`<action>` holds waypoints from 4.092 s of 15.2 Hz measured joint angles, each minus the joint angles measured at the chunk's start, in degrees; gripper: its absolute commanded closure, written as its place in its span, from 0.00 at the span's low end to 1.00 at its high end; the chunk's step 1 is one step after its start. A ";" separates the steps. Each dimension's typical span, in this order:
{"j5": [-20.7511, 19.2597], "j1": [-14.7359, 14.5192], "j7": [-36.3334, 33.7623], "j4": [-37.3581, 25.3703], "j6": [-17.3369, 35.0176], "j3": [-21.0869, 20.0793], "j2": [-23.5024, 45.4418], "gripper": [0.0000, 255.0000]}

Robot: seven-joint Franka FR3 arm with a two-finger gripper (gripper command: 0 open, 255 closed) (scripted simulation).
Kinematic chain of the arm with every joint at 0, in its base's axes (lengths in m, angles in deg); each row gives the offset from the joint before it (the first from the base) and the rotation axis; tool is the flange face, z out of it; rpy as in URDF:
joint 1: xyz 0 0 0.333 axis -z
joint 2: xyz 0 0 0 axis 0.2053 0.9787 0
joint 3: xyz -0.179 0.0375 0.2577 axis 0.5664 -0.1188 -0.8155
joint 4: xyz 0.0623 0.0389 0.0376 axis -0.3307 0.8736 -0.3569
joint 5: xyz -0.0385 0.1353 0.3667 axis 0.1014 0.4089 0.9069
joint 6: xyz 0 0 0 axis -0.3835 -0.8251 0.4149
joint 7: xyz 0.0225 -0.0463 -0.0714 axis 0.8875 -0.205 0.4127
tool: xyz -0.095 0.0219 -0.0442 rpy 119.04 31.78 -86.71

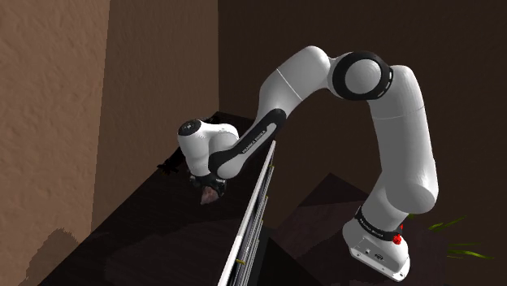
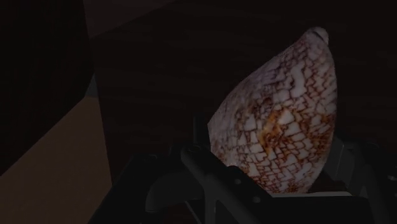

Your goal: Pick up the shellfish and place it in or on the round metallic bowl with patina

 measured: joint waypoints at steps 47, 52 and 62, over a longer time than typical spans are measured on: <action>4.28 7.39 17.68 8.04 5.49 -3.04 -1.11 1.00; 4.28 7.41 17.67 8.05 5.49 -3.03 -1.14 1.00; 7.00 8.94 19.49 8.54 2.59 -5.12 -4.92 1.00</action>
